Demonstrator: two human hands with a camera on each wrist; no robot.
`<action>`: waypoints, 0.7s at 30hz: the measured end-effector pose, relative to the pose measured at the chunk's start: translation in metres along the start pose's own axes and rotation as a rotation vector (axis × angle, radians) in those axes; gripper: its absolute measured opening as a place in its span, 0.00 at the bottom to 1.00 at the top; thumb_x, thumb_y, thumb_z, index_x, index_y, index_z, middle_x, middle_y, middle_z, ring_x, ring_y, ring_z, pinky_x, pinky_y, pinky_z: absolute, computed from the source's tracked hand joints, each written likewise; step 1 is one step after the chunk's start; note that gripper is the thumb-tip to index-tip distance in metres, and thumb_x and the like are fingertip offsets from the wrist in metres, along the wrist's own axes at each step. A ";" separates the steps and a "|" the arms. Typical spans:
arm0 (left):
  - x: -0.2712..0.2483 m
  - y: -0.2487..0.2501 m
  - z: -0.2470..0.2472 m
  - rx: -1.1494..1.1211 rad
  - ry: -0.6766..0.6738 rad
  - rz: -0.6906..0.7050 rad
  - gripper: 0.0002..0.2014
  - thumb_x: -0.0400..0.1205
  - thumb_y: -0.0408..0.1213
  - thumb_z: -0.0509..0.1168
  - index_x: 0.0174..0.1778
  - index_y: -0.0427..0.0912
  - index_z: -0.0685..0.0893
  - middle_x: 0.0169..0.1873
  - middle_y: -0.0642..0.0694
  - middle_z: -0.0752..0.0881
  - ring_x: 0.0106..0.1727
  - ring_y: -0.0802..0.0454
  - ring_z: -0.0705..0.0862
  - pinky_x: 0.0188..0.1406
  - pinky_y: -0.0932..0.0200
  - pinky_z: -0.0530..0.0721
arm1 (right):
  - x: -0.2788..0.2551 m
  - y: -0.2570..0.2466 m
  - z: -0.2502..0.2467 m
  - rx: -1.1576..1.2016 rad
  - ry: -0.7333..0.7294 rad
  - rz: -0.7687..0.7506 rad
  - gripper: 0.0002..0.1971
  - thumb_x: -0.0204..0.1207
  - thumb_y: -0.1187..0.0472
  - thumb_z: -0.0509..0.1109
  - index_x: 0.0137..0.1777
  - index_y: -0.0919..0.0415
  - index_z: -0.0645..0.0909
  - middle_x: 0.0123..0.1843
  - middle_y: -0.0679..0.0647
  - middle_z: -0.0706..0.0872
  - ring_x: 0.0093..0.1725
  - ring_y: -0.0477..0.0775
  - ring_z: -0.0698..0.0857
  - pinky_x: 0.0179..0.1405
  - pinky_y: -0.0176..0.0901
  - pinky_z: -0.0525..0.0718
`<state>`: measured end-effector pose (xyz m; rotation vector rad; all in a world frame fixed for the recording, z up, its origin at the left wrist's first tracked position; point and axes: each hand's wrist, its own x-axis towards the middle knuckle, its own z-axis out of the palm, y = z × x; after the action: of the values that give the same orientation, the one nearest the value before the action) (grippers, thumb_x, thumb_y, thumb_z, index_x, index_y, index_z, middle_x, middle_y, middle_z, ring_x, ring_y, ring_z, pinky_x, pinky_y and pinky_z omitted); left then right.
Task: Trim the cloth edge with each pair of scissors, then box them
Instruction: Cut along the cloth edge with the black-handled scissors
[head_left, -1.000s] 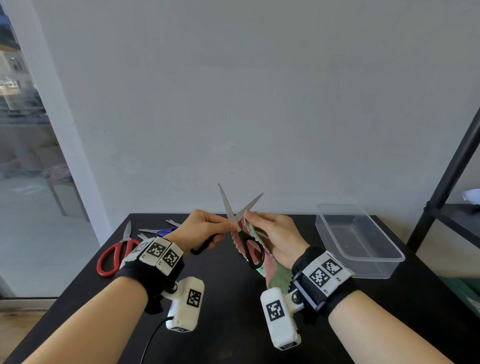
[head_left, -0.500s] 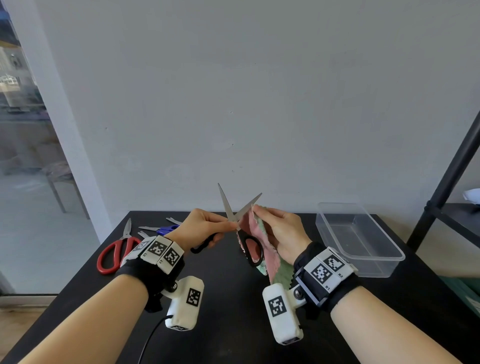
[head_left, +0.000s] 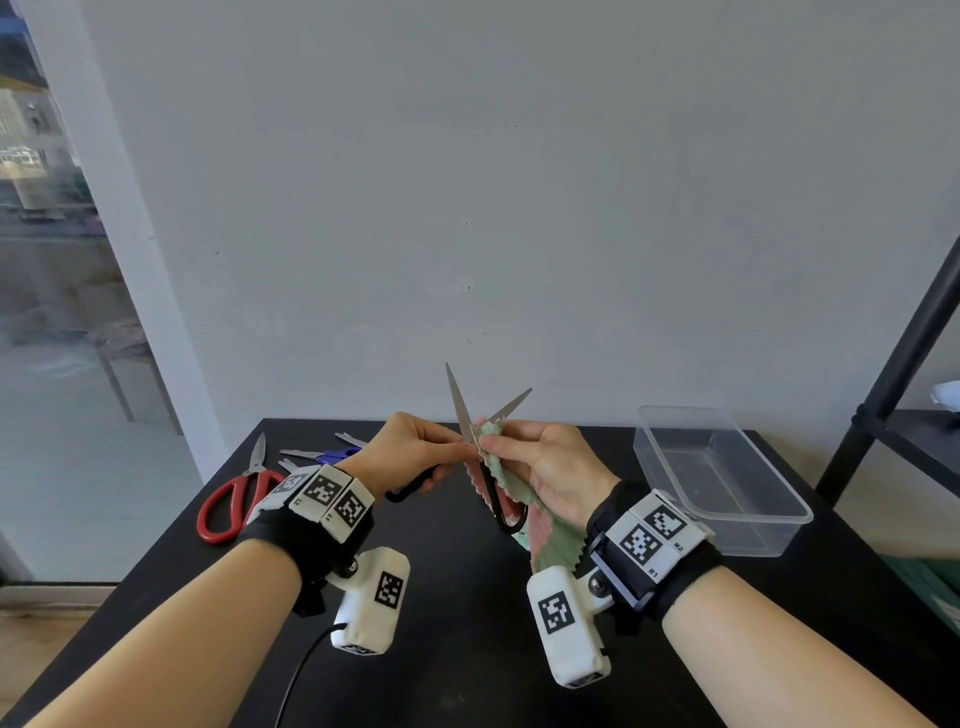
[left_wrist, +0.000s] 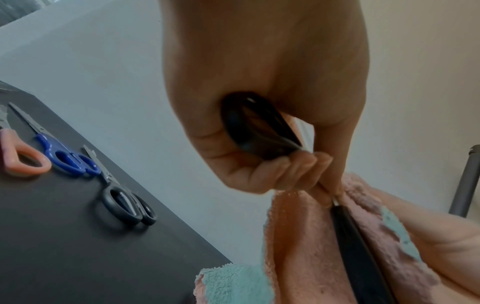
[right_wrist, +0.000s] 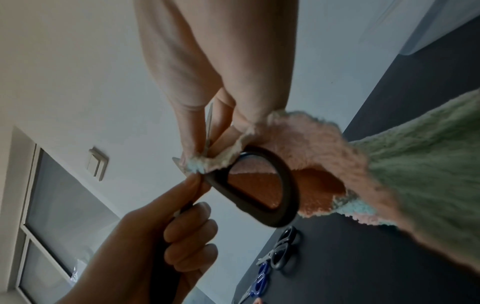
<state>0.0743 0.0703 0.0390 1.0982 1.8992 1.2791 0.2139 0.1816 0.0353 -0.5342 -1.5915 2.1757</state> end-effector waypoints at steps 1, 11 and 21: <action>0.000 0.001 0.001 0.002 -0.006 0.001 0.12 0.79 0.36 0.71 0.42 0.27 0.89 0.16 0.48 0.76 0.17 0.54 0.71 0.19 0.66 0.73 | 0.000 0.001 0.000 -0.004 0.010 -0.009 0.11 0.74 0.73 0.72 0.56 0.74 0.85 0.50 0.74 0.85 0.46 0.68 0.84 0.43 0.51 0.89; -0.004 0.006 0.004 0.092 -0.043 0.033 0.20 0.79 0.38 0.71 0.17 0.49 0.86 0.14 0.49 0.75 0.16 0.55 0.70 0.21 0.66 0.71 | 0.005 0.007 -0.001 -0.078 0.217 -0.071 0.21 0.67 0.70 0.81 0.58 0.70 0.80 0.46 0.65 0.91 0.43 0.59 0.92 0.44 0.46 0.89; -0.006 0.009 0.003 0.087 -0.033 0.035 0.17 0.77 0.42 0.73 0.19 0.49 0.88 0.13 0.49 0.75 0.19 0.52 0.70 0.32 0.56 0.74 | 0.016 0.003 -0.011 -0.133 0.390 -0.087 0.32 0.63 0.62 0.84 0.62 0.58 0.68 0.56 0.62 0.84 0.57 0.59 0.87 0.61 0.57 0.85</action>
<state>0.0821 0.0677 0.0464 1.1948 1.9346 1.1997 0.2058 0.1978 0.0283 -0.8534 -1.5149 1.7768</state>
